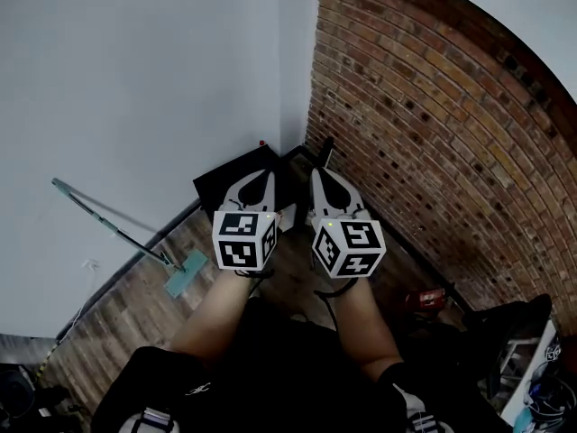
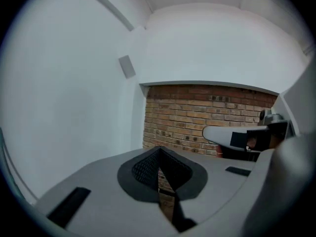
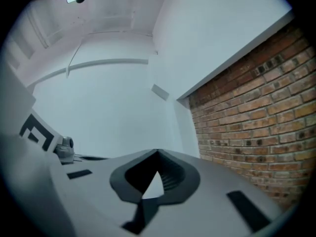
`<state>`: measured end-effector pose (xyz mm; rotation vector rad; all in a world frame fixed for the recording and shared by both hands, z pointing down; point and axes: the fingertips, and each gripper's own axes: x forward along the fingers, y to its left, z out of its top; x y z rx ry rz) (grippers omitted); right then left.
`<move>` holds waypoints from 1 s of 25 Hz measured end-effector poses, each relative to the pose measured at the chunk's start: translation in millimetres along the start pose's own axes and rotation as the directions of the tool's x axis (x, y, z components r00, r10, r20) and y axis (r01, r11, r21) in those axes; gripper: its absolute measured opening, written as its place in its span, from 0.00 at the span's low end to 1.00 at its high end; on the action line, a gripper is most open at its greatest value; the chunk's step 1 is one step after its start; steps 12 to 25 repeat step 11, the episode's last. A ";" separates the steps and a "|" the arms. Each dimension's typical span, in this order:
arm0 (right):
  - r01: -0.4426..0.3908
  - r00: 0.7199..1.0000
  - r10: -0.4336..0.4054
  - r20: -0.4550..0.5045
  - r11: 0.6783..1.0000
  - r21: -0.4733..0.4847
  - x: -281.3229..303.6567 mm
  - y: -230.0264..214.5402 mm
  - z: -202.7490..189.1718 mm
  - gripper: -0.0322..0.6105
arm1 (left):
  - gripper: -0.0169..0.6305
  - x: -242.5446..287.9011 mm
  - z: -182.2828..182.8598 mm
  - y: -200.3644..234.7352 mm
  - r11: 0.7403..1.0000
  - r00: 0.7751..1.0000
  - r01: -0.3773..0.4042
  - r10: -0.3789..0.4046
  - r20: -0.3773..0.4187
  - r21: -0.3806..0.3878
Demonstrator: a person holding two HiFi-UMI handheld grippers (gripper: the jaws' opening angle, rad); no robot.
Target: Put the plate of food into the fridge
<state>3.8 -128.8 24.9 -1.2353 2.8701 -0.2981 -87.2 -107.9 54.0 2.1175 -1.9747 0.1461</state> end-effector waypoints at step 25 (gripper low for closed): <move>-0.029 0.999 0.029 -0.020 0.999 0.013 -6.1 -7.7 -12.3 0.07 | 0.02 -3.2 -0.6 -23.3 1.000 1.000 0.007 -0.007 0.029 0.019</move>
